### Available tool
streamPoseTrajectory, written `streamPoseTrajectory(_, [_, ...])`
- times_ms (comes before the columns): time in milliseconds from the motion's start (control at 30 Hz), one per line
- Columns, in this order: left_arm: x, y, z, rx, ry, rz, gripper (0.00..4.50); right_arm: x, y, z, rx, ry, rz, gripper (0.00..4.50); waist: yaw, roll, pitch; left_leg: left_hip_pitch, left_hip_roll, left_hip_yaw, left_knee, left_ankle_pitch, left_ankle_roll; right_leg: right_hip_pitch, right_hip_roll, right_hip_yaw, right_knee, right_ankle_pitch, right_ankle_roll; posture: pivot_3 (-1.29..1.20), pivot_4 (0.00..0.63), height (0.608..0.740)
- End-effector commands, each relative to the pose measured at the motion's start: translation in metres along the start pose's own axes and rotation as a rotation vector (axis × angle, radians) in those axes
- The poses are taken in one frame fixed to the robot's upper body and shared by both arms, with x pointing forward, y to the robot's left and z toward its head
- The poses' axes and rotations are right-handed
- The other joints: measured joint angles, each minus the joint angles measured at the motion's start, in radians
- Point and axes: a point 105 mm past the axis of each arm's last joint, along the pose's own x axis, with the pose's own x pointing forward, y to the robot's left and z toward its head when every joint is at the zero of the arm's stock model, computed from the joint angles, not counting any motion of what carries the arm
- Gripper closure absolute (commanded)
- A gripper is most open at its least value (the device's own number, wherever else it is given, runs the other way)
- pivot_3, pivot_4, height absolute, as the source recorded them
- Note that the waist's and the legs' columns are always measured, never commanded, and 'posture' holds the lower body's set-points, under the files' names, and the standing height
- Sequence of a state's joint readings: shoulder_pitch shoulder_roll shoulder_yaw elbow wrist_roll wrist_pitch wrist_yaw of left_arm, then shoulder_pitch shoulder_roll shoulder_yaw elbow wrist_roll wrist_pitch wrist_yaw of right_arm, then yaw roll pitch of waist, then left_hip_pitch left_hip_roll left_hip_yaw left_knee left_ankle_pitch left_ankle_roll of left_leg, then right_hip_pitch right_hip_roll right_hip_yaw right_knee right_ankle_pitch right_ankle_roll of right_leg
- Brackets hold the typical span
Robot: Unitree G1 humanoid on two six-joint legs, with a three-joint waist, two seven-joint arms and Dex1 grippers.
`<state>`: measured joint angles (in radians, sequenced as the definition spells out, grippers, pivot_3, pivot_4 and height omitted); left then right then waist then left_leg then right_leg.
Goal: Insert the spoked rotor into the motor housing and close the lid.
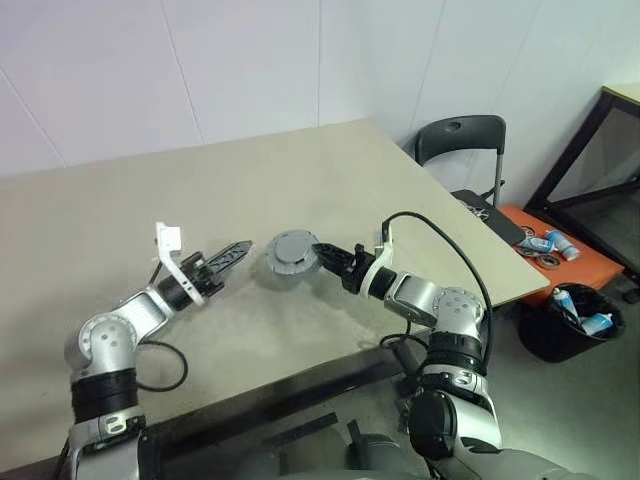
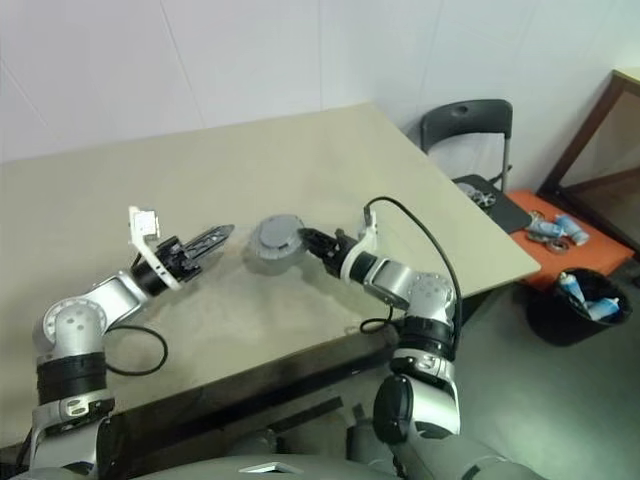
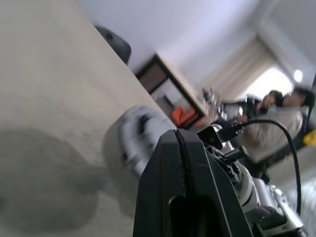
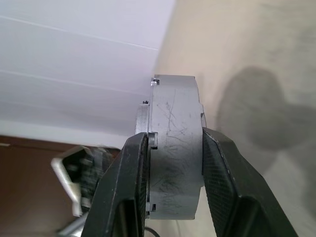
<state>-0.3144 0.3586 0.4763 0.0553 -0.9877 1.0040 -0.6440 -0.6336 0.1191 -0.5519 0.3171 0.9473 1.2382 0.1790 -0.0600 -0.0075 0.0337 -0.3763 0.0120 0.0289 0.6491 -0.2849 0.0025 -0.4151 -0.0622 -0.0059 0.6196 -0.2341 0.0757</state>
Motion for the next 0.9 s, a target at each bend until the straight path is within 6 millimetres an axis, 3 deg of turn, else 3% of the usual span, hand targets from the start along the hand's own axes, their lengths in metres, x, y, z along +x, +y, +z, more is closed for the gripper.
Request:
streamPoseTrajectory(33, [-0.01, -0.004, 0.023, -0.016, -0.137, -0.004, 3.6, 0.01, 0.044, 0.009, -0.062, -0.01, 0.146, 3.27, 0.003, 0.0, 0.0, 0.0, 0.0, 0.0, 0.0, 0.0, 0.0, 0.0, 0.0, 0.0, 0.0, 0.0, 0.0, 0.0, 0.0, 0.74])
streamPoseTrajectory(233, [-0.013, -0.005, 0.02, -0.114, -0.23, -0.021, 1.58, 0.018, 0.06, 0.013, -0.078, 0.003, 0.183, 3.27, 0.015, 0.0, 0.001, -0.001, 0.0, 0.0, -0.001, 0.0, 0.0, -0.001, 0.0, 0.0, -0.001, 0.0, 0.0, 0.0, 0.0, 0.74])
streamPoseTrajectory(400, [-0.007, -0.014, -0.003, -0.164, -0.171, -0.057, 0.04, 0.019, 0.066, 0.015, -0.084, 0.017, 0.203, 3.27, 0.015, 0.0, 0.001, -0.002, 0.0, 0.0, -0.001, 0.0, 0.0, -0.002, -0.001, 0.0, 0.0, 0.0, 0.0, 0.0, 0.0, 0.74])
streamPoseTrajectory(900, [0.036, -0.02, -0.024, -0.317, -0.121, -0.135, 0.04, 0.02, 0.065, 0.009, -0.091, 0.071, 0.198, 3.27, 0.016, 0.0, 0.001, -0.013, -0.002, 0.0, 0.003, 0.0, -0.001, -0.012, 0.0, 0.0, 0.001, 0.001, 0.0, 0.0, 0.0, 0.74])
